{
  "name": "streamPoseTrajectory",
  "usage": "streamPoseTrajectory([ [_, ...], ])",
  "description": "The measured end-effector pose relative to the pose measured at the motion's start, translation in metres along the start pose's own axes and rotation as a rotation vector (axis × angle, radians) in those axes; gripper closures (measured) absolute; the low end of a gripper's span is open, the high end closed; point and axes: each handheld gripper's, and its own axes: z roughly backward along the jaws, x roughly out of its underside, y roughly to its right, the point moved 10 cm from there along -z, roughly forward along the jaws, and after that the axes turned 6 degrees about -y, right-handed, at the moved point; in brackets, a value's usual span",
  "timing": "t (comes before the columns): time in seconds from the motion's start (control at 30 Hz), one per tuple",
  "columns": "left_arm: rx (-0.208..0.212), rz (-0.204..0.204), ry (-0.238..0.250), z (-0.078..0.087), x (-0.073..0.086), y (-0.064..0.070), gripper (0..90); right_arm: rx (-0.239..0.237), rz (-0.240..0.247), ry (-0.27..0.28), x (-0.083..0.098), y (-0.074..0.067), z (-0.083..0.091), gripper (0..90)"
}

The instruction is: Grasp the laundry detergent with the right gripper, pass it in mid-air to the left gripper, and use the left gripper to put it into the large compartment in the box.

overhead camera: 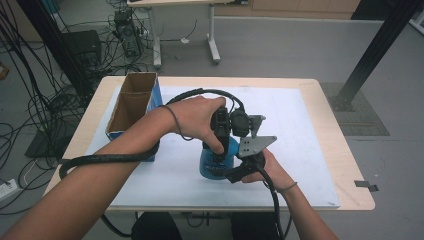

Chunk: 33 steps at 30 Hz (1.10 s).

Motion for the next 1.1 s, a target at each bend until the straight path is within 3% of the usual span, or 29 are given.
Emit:
streamPoseTrajectory([
  [1.1,0.001,0.006,0.017,0.0007,0.0013,-0.0020,37.2,-0.003,-0.008,0.009,0.0009,0.0013,0.0002,40.9],
])
